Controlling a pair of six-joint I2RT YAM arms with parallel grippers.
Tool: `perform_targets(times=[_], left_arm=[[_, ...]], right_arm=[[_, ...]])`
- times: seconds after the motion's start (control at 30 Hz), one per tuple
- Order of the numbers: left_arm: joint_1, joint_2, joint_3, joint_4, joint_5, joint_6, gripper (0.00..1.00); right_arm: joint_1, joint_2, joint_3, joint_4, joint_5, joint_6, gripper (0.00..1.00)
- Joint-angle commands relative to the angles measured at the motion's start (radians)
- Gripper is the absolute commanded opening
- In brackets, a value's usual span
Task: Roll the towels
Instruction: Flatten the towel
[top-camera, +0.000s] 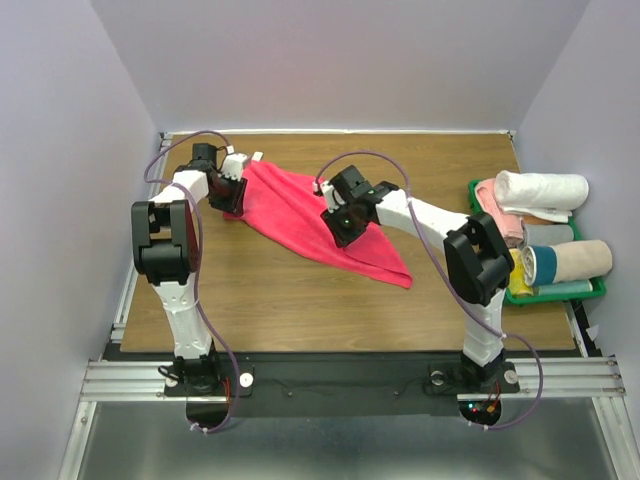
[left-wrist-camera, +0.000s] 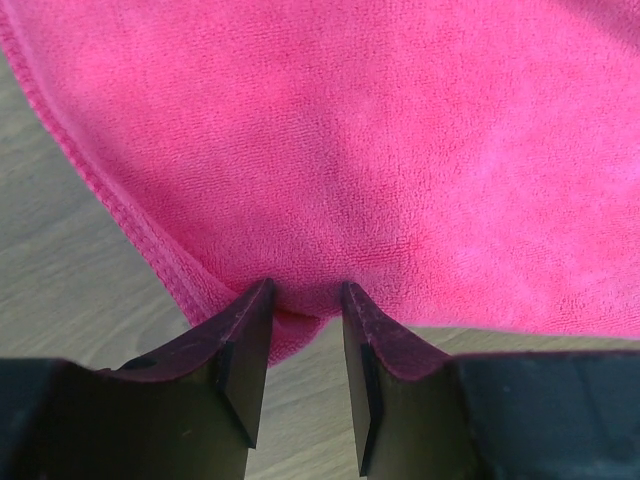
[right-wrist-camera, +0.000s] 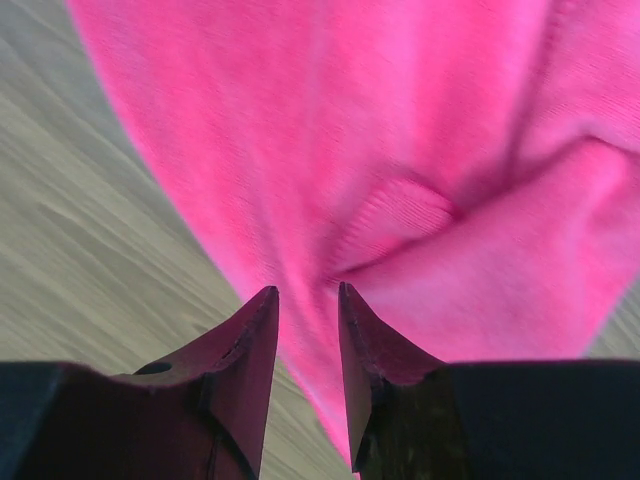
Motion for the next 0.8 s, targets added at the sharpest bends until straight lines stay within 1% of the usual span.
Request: perform_targets(times=[0.0, 0.07, 0.13, 0.27, 0.37, 0.47, 0.63, 0.67, 0.77], left_arm=[[-0.017, -0.083, -0.044, 0.047, 0.001, -0.011, 0.43], [-0.019, -0.086, -0.054, 0.053, 0.001, -0.014, 0.43], [-0.019, -0.086, -0.064, 0.06, -0.001, -0.016, 0.43], [-0.019, -0.086, -0.07, 0.071, -0.009, -0.019, 0.43], [-0.019, -0.091, -0.076, 0.076, -0.009, -0.019, 0.43], [-0.019, -0.089, -0.082, 0.082, -0.012, -0.021, 0.44], [-0.019, -0.092, -0.094, 0.093, -0.007, -0.028, 0.44], [-0.019, -0.091, -0.096, 0.093, -0.006, -0.03, 0.44], [-0.019, -0.091, -0.103, 0.097, -0.012, -0.025, 0.44]], right_arm=[[0.006, 0.03, 0.093, 0.031, 0.069, 0.055, 0.36], [0.009, 0.053, 0.116, 0.031, 0.095, 0.062, 0.38], [0.012, 0.084, 0.129, 0.031, 0.101, 0.07, 0.43], [0.015, 0.124, 0.156, 0.031, 0.145, 0.082, 0.48], [0.014, 0.153, 0.185, 0.029, 0.144, 0.081, 0.51], [0.015, 0.177, 0.205, 0.029, 0.141, 0.117, 0.54], [0.015, 0.193, 0.21, 0.027, 0.146, 0.128, 0.51], [0.015, 0.188, 0.21, 0.027, 0.147, 0.131, 0.45], [0.015, 0.176, 0.201, 0.026, 0.158, 0.131, 0.38]])
